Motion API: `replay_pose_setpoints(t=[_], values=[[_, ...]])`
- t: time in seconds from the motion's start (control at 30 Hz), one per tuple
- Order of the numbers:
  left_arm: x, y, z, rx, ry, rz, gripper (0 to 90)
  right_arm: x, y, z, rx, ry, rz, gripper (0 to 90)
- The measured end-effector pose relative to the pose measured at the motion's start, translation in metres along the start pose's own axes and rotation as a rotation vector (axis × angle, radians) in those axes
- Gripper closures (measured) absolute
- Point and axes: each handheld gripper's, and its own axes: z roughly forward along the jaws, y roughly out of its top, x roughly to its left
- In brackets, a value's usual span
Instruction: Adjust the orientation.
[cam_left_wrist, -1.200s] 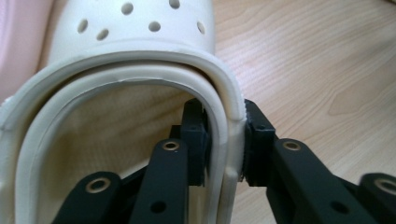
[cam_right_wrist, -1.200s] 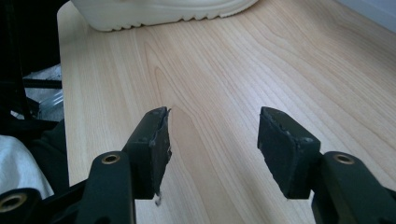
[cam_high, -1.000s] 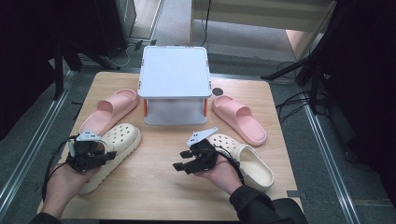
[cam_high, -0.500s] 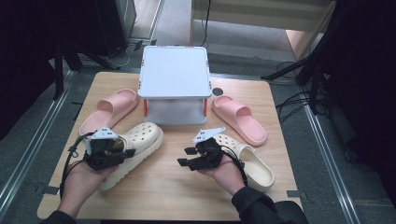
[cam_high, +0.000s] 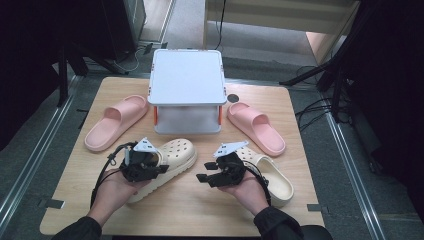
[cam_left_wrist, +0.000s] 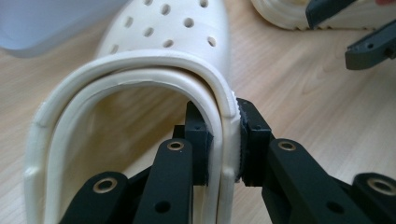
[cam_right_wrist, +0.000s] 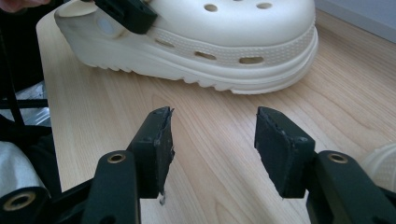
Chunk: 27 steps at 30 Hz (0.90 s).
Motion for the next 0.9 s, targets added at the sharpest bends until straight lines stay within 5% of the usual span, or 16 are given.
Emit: replay_pose_setpoints(t=[0.3,0.37,0.6,0.77,0.9], values=[[-0.006,-0.002,0.015,0.049,-0.051,0.049,74.8,0.003,-0.006,-0.002,-0.01,-0.005,0.0,47.1],[-0.003,-0.002,0.015,0.055,-0.069,0.036,66.5,0.003,-0.006,-0.001,-0.012,-0.01,-0.005,46.0],[0.002,-0.005,-0.01,0.014,-0.081,0.003,53.6,0.002,-0.004,0.001,-0.049,-0.019,0.021,49.2],[0.01,-0.012,-0.034,-0.006,-0.102,-0.027,59.3,0.003,-0.001,0.004,-0.056,-0.017,0.032,58.7],[0.021,-0.02,-0.05,-0.028,-0.065,-0.04,72.4,0.005,0.002,0.008,-0.06,-0.058,0.041,70.0]])
